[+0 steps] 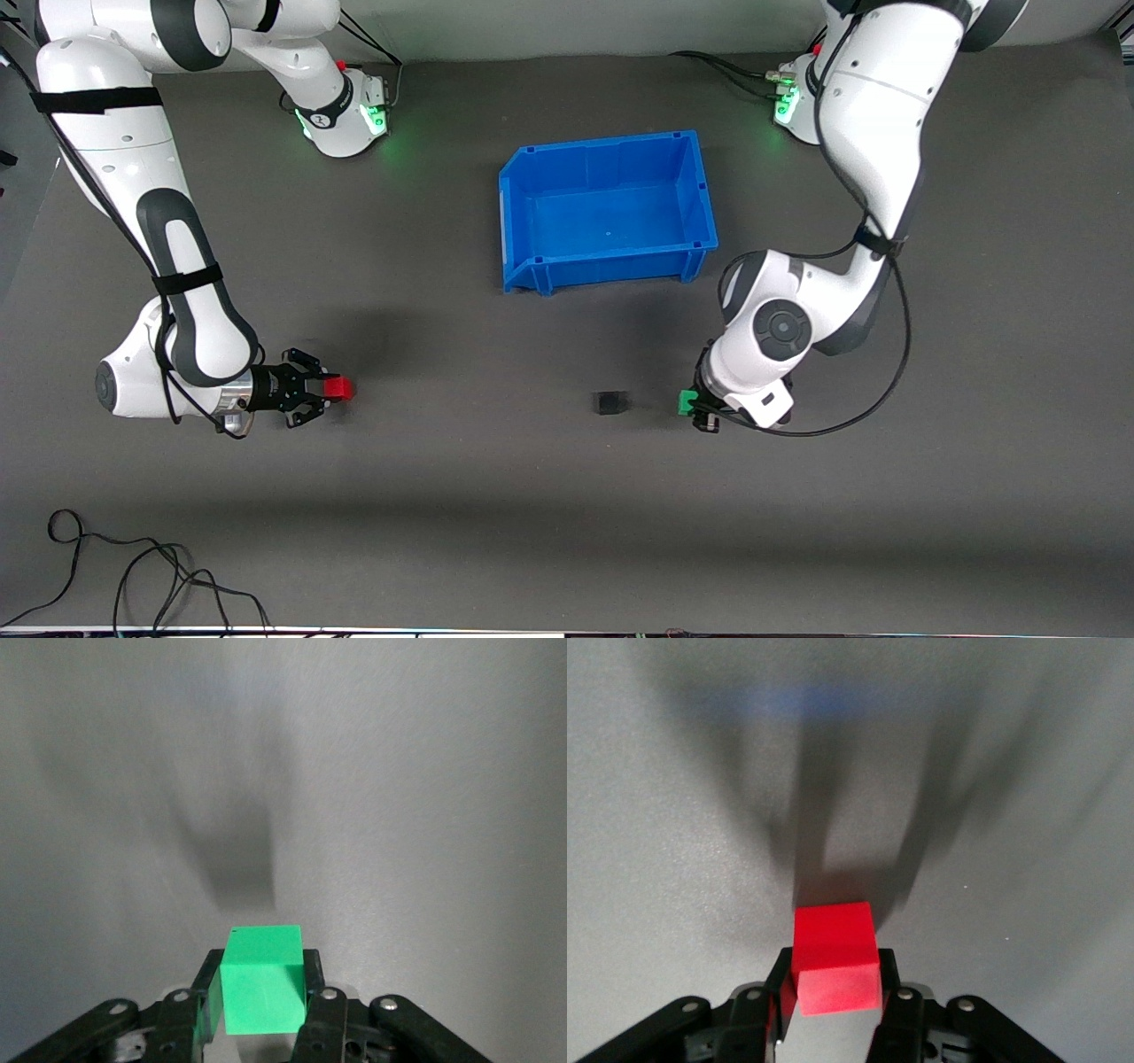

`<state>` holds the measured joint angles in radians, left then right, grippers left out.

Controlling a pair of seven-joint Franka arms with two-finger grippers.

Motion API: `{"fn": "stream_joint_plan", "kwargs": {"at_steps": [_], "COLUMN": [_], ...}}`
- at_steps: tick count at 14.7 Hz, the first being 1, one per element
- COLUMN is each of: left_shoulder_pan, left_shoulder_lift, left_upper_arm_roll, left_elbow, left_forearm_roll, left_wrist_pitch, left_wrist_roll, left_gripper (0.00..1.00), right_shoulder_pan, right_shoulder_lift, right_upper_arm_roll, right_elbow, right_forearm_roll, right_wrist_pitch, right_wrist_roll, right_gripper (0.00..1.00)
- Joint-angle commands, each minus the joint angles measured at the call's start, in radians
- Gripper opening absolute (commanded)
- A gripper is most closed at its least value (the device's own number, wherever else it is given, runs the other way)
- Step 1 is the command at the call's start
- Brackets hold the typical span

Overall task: Attach green and red cubes to black cube
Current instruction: 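Carry the green and red cubes toward the black cube with both grippers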

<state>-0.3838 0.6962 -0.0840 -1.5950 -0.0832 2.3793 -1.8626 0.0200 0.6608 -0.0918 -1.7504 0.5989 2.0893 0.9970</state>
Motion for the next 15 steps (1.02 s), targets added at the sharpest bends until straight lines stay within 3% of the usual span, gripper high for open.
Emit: {"fn": "stream_joint_plan", "kwargs": {"at_steps": [1, 4, 8, 11, 15], "left_shoulder_pan": [-0.029, -0.053, -0.079, -0.093, -0.11], "left_shoulder_lift": [0.048, 0.081, 0.134, 0.16, 0.164], "left_upper_arm_roll": [0.015, 0.015, 0.015, 0.015, 0.015], "left_elbow": [0.073, 0.119, 0.164, 0.197, 0.199], "left_forearm_roll": [-0.012, -0.012, -0.013, -0.013, -0.013], "left_wrist_pitch": [-0.005, -0.006, -0.006, -0.006, -0.005], "left_wrist_roll": [-0.084, -0.162, -0.231, -0.262, -0.291], "left_gripper": [0.22, 0.22, 0.22, 0.22, 0.22], "right_shoulder_pan": [0.082, 0.216, 0.388, 0.484, 0.547], "right_shoulder_lift": [-0.029, -0.014, 0.069, 0.158, 0.22], "right_upper_arm_roll": [0.0, -0.002, 0.0, 0.0, 0.001], "right_elbow": [0.026, 0.13, 0.206, 0.305, 0.377], "right_forearm_roll": [0.021, 0.021, 0.021, 0.021, 0.019], "right_wrist_pitch": [0.018, 0.038, 0.219, 0.271, 0.273], "right_wrist_roll": [0.107, 0.311, 0.532, 0.684, 0.81], "right_gripper": [0.2, 0.14, 0.12, 0.06, 0.05]}}
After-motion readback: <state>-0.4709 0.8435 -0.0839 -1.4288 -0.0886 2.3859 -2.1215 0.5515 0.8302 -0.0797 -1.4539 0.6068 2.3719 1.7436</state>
